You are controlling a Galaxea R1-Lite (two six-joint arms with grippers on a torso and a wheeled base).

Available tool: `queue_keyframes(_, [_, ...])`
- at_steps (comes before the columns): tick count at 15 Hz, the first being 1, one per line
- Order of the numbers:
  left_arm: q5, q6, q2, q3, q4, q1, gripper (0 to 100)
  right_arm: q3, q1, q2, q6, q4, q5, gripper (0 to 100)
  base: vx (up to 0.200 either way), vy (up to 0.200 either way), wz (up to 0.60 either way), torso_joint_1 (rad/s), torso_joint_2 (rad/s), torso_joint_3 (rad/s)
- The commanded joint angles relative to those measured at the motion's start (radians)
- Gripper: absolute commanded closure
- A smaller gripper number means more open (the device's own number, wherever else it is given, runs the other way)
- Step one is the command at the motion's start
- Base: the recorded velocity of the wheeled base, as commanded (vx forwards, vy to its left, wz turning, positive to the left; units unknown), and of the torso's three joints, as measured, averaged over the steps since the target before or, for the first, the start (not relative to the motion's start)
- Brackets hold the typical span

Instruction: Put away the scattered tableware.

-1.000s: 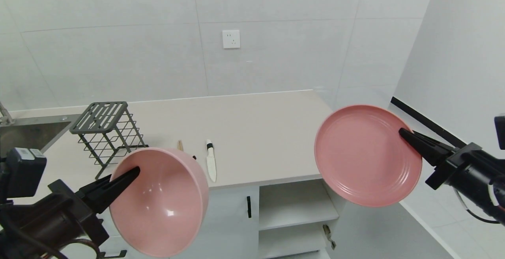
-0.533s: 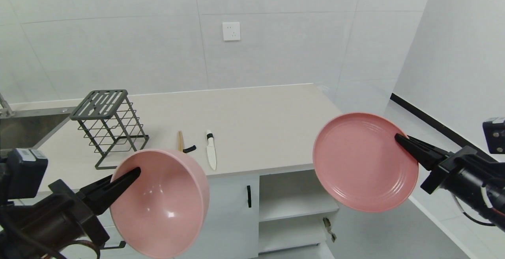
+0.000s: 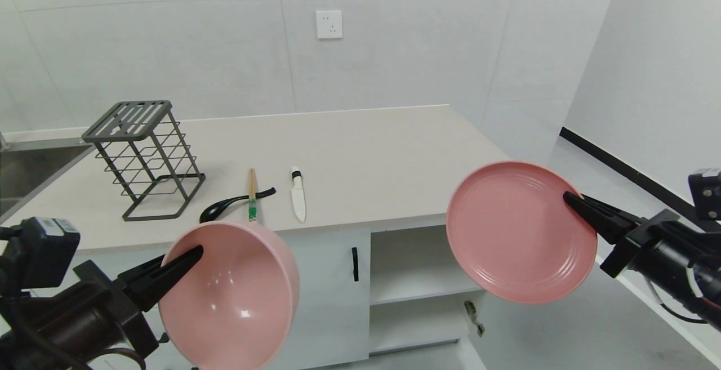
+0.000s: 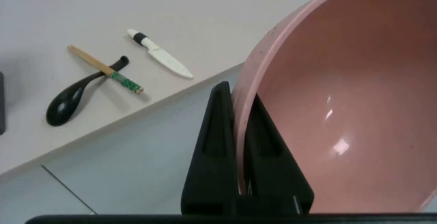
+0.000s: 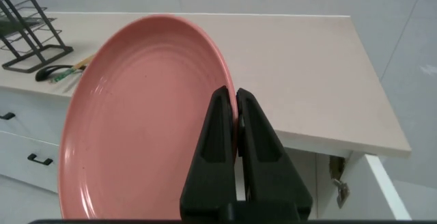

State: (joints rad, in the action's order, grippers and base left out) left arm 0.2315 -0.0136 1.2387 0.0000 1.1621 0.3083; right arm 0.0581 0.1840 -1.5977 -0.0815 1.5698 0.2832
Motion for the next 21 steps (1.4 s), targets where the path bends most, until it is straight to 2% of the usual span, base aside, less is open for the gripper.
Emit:
queue_keyframes(1, [0.0, 0.0, 0.004, 0.0, -0.001, 0.0, 100, 0.0, 0.0, -0.001, 0.0, 0.001, 0.001, 100, 0.0, 0.0, 0.0, -0.276, 0.55, 0.261])
queue_keyframes(14, [0.0, 0.001, 0.007, 0.0, -0.025, 0.0, 100, -0.001, 0.0, -0.001, 0.0, 0.001, 0.001, 100, 0.0, 0.0, 0.0, -0.266, 0.51, 0.245])
queue_keyframes(21, [0.0, 0.004, 0.008, 0.0, -0.042, 0.002, 100, -0.001, 0.0, -0.002, 0.0, 0.001, 0.001, 100, 0.0, 0.0, 0.0, -0.253, 0.42, 0.173])
